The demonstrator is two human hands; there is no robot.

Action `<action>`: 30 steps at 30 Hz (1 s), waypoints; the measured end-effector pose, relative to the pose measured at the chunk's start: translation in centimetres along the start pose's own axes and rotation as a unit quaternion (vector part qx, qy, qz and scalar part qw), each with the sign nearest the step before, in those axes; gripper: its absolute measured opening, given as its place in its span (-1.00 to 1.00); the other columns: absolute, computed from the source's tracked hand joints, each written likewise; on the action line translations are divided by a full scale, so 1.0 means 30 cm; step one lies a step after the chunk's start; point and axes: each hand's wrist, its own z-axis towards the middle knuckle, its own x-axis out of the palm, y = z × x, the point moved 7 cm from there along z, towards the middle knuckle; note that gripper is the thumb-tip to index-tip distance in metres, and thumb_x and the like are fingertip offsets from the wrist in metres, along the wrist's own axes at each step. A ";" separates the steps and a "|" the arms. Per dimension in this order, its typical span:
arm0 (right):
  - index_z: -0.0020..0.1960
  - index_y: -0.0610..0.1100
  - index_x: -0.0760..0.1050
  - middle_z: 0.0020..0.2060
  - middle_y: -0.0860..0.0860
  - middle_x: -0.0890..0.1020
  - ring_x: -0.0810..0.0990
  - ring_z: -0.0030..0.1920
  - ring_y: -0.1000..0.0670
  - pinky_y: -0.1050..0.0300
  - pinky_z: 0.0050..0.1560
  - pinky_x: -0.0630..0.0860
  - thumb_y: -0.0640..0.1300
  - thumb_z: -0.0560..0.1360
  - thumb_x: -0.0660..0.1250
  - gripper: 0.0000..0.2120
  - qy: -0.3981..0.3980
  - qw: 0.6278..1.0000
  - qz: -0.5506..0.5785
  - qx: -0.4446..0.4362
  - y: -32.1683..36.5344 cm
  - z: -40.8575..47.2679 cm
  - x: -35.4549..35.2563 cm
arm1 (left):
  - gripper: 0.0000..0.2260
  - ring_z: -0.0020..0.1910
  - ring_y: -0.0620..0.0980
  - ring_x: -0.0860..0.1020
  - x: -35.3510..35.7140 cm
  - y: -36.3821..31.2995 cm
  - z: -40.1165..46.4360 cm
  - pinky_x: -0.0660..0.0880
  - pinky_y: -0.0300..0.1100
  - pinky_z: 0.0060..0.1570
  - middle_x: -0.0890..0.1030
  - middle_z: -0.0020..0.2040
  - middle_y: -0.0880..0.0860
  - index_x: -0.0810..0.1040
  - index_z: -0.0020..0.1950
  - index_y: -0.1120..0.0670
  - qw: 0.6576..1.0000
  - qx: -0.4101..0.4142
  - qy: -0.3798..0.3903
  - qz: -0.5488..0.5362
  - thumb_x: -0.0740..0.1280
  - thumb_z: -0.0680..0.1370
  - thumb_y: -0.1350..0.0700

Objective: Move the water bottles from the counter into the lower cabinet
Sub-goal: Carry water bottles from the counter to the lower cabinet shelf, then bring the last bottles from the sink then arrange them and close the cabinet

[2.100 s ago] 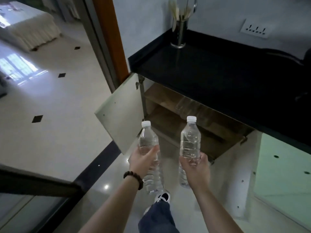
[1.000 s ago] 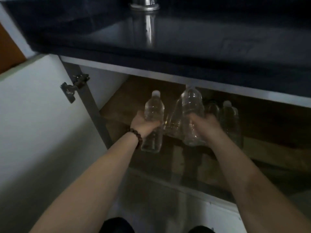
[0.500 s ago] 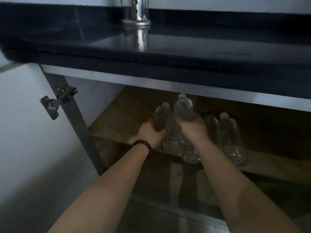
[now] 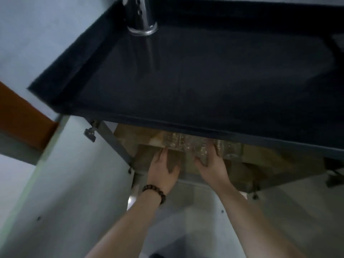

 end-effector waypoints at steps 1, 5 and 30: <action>0.51 0.19 -0.09 0.47 0.00 0.29 0.34 0.40 -0.13 -0.09 0.29 0.43 0.15 0.45 0.27 -0.23 0.000 1.000 0.005 0.012 0.009 -0.061 -0.030 | -0.36 0.52 0.01 0.15 -0.033 -0.029 -0.061 0.17 -0.09 0.48 0.18 0.56 0.04 0.12 0.57 0.01 1.000 0.000 0.008 0.007 0.29 0.55 -0.07; 0.52 0.15 -0.04 0.49 0.01 0.22 0.20 0.47 -0.10 -0.08 0.37 0.29 0.03 0.49 0.30 -0.28 -0.022 0.997 0.018 0.066 0.073 -0.312 -0.172 | -0.36 0.54 -0.02 0.11 -0.191 -0.174 -0.298 0.20 0.02 0.48 0.15 0.57 0.00 0.10 0.57 -0.02 0.999 0.003 0.035 0.014 0.27 0.56 -0.13; 0.49 -0.05 0.18 0.43 -0.04 0.30 0.32 0.40 -0.06 0.13 0.31 0.27 -0.08 0.51 0.32 -0.41 -0.457 0.843 0.086 0.270 -0.225 -1.576 -0.887 | -0.38 0.55 -0.04 0.05 0.150 -0.988 -1.150 0.09 -0.03 0.51 0.16 0.56 0.02 0.15 0.56 0.05 0.879 0.357 0.309 0.066 0.26 0.56 -0.10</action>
